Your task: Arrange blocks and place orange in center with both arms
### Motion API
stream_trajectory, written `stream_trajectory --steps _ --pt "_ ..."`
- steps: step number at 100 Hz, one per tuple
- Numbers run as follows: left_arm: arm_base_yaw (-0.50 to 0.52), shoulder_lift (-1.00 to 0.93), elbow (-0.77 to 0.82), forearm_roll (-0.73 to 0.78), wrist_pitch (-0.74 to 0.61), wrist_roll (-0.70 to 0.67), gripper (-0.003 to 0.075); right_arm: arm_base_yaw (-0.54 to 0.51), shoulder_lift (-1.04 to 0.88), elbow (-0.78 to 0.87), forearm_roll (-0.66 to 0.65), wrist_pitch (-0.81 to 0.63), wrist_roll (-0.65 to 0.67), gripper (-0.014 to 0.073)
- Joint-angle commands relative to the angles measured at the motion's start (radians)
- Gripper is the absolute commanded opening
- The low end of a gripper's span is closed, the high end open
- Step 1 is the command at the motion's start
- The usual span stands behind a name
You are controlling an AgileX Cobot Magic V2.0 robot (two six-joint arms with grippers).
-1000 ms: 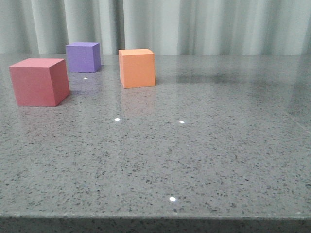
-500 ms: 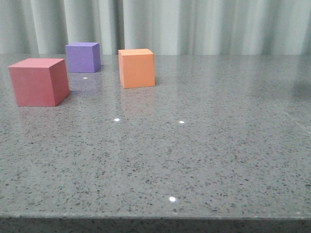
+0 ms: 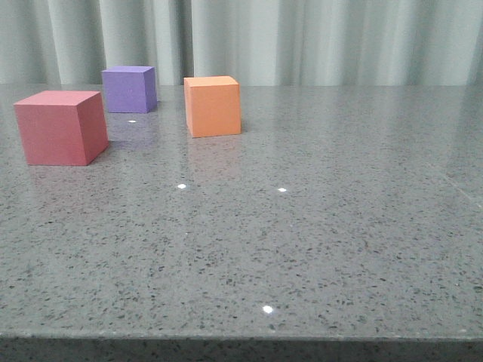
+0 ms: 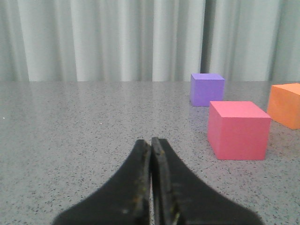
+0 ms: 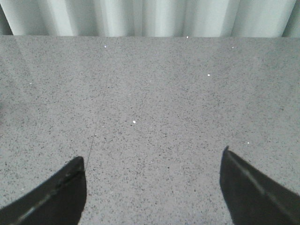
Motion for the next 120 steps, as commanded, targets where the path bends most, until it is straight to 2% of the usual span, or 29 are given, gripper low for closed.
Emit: stream_trajectory --steps 1,13,20,27,32,33,34,44,55,70,91,108,120 --pt "0.000 -0.036 0.043 -0.001 -0.080 -0.002 -0.0020 -0.008 -0.049 0.047 -0.011 -0.139 -0.011 0.0582" --pt "0.000 -0.036 0.043 -0.001 -0.080 -0.002 -0.0020 -0.008 -0.071 0.114 -0.011 -0.199 -0.011 0.0570" --pt "0.000 -0.036 0.043 -0.001 -0.080 -0.002 -0.0020 -0.008 -0.071 0.127 -0.013 -0.234 -0.011 0.0515" --pt "0.000 -0.036 0.043 -0.001 -0.080 -0.002 -0.0020 -0.008 -0.071 0.127 -0.013 -0.252 -0.011 0.0409" --pt "0.000 -0.036 0.043 -0.001 -0.080 -0.002 -0.0020 -0.008 -0.071 0.127 -0.013 -0.263 -0.011 0.0315" --pt "0.000 -0.036 0.043 -0.001 -0.080 -0.002 -0.0020 -0.008 -0.071 0.127 -0.013 -0.264 -0.011 0.0273" --pt "0.000 -0.036 0.043 -0.001 -0.080 -0.002 -0.0020 -0.008 -0.071 0.127 -0.013 -0.264 -0.011 0.0273" --pt "0.000 -0.036 0.043 -0.001 -0.080 -0.002 -0.0020 -0.008 -0.071 0.127 -0.013 -0.263 -0.011 0.0075" --pt "0.000 -0.036 0.043 -0.001 -0.080 -0.002 -0.0020 -0.008 -0.071 0.127 -0.013 -0.260 -0.011 -0.0074" --pt "0.000 -0.036 0.043 -0.014 -0.080 -0.002 -0.0020 -0.008 -0.071 0.127 -0.013 -0.261 -0.011 -0.0069" --pt "0.000 -0.030 -0.013 -0.131 -0.064 -0.002 -0.0020 -0.008 -0.071 0.127 -0.013 -0.261 -0.011 -0.0069" --pt "0.000 0.044 -0.176 -0.144 0.027 -0.002 -0.0020 -0.008 -0.071 0.127 -0.013 -0.262 -0.011 -0.0069" --pt "0.000 0.173 -0.353 -0.144 0.133 -0.002 -0.0020 -0.008 -0.071 0.127 -0.013 -0.262 -0.011 -0.0069"
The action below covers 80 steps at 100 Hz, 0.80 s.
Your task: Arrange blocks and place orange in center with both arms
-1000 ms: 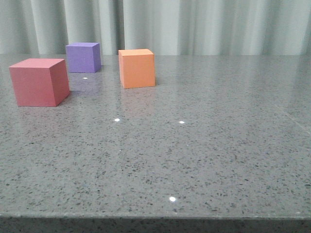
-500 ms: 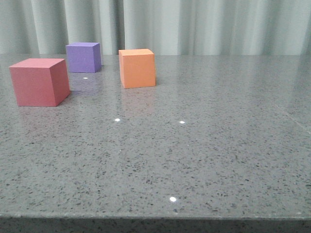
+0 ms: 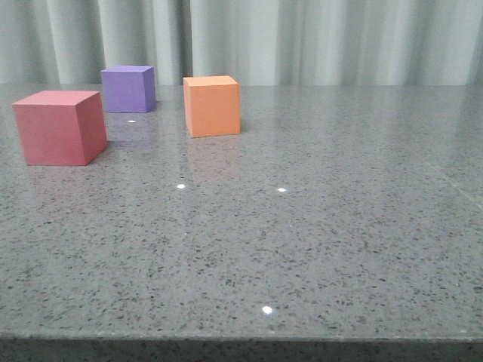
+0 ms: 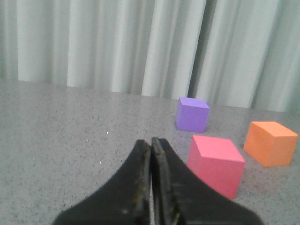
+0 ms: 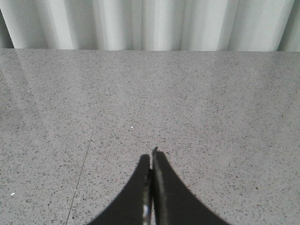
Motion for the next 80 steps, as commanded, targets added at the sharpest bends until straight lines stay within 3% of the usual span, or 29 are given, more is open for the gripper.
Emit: stream_trajectory --steps 1,42,61,80 --pt "0.000 0.114 -0.149 -0.013 0.001 -0.002 -0.0020 -0.008 -0.005 -0.026 -0.009 -0.087 -0.011 -0.0069" --pt "0.000 0.712 -0.755 0.061 0.451 -0.002 -0.0020 -0.008 -0.005 -0.026 -0.009 -0.087 -0.011 -0.0069" --pt "0.000 0.883 -0.881 0.061 0.523 -0.002 -0.0020 -0.008 -0.005 -0.026 -0.009 -0.088 -0.011 -0.0069" --pt "0.000 0.953 -0.891 0.059 0.509 -0.002 -0.0018 -0.008 -0.005 -0.026 -0.009 -0.088 -0.011 -0.0069"
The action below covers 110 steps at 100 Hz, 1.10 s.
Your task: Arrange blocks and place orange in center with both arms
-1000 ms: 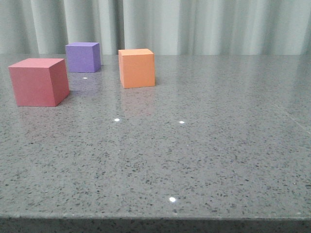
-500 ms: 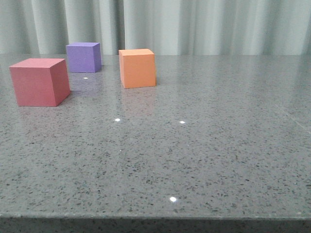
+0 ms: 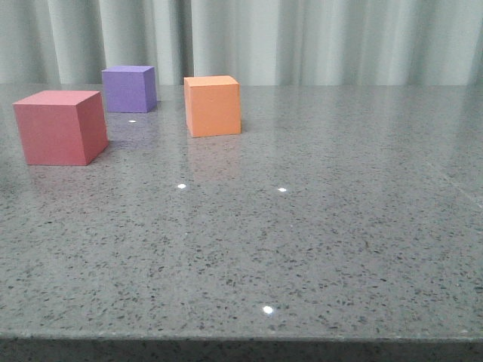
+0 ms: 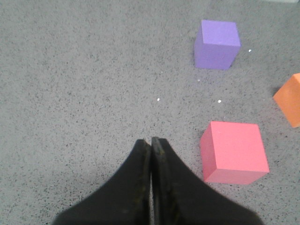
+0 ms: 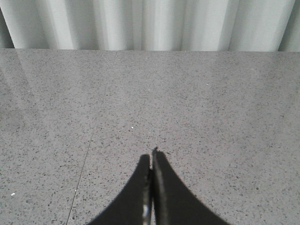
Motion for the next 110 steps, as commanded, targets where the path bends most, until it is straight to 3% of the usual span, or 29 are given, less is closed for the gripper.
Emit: stream_trajectory --steps 1,7,15,27,32,37,60,72,90,110 --pt "0.000 0.015 -0.037 -0.003 -0.063 -0.002 -0.0015 -0.008 -0.005 -0.026 -0.009 -0.088 -0.011 -0.0069" --pt "0.000 0.027 -0.037 -0.018 -0.058 -0.002 0.0022 -0.008 -0.005 -0.026 -0.009 -0.088 -0.011 -0.0069" --pt "0.000 0.032 -0.037 -0.018 -0.056 -0.002 0.0155 -0.008 -0.005 -0.026 -0.009 -0.088 -0.011 -0.0069" --pt "0.000 0.032 -0.037 -0.018 -0.056 -0.002 0.0526 -0.008 -0.005 -0.026 -0.009 -0.088 -0.011 -0.0069" --pt "0.000 0.032 -0.037 -0.018 -0.056 -0.002 0.0645 -0.008 -0.005 -0.026 -0.009 -0.088 -0.011 -0.0069" --pt "0.000 0.032 -0.037 -0.018 -0.061 -0.002 0.0717 -0.008 -0.005 -0.026 -0.009 -0.088 -0.011 -0.0069" --pt "0.000 0.032 -0.037 -0.039 -0.095 -0.002 0.0616 -0.008 -0.005 -0.026 -0.009 -0.088 -0.011 -0.0069" --pt "-0.024 0.035 -0.037 -0.084 -0.126 -0.002 0.0605 -0.008 -0.005 -0.026 -0.009 -0.088 -0.011 -0.0069" --pt "-0.155 0.103 -0.090 -0.158 -0.173 -0.009 0.0605 -0.008 -0.005 -0.026 -0.009 -0.088 -0.011 -0.0069" --pt "-0.334 0.310 -0.250 -0.160 -0.173 -0.095 0.0605 -0.008 -0.005 -0.026 -0.009 -0.088 -0.011 -0.0069"
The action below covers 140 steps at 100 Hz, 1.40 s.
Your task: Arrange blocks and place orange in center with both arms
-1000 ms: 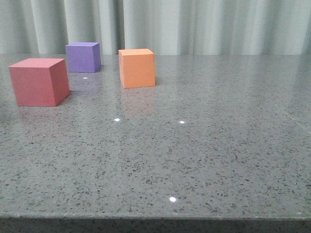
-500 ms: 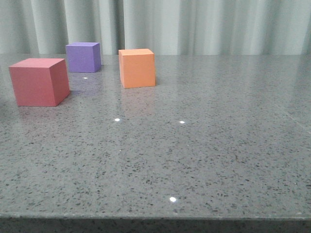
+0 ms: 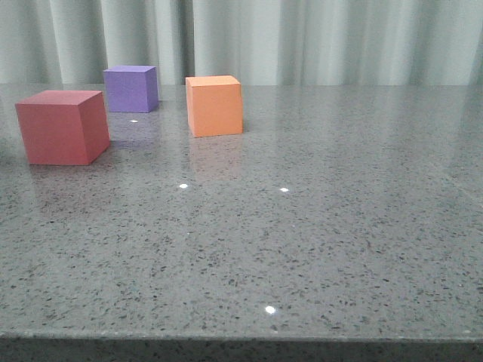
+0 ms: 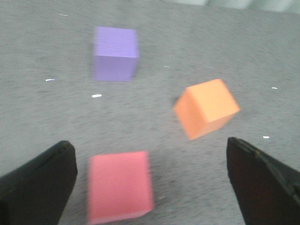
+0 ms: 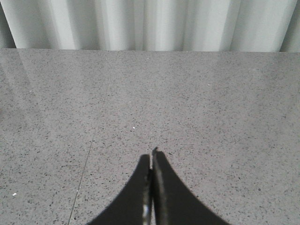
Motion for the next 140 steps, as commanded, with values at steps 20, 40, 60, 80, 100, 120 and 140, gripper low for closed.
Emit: stream_trajectory --steps 20,40,60,80,100,120,140 --pt "-0.200 0.310 -0.306 -0.013 -0.071 -0.105 0.0605 -0.008 -0.005 -0.026 -0.009 -0.088 -0.010 -0.0069" --pt "-0.281 0.521 -0.500 0.150 0.004 -0.281 0.0605 -0.008 -0.005 -0.026 -0.009 -0.088 -0.010 -0.0069" --pt "-0.336 0.626 -0.615 0.355 0.109 -0.442 0.0605 -0.008 -0.005 -0.026 -0.009 -0.088 -0.010 -0.0069" --pt "-0.355 0.631 -0.629 0.479 0.136 -0.558 0.0605 -0.008 -0.005 -0.026 -0.009 -0.088 -0.010 -0.0069" --pt "-0.356 0.631 -0.629 0.547 0.146 -0.644 0.0605 -0.008 -0.005 -0.026 -0.009 -0.088 -0.010 -0.0069" --pt "-0.354 0.649 -0.629 0.570 0.146 -0.677 0.0605 -0.008 -0.005 -0.026 -0.009 -0.088 -0.010 -0.0069" --pt "-0.354 0.691 -0.629 0.570 0.142 -0.680 0.0605 -0.008 -0.005 -0.026 -0.009 -0.088 -0.010 -0.0069"
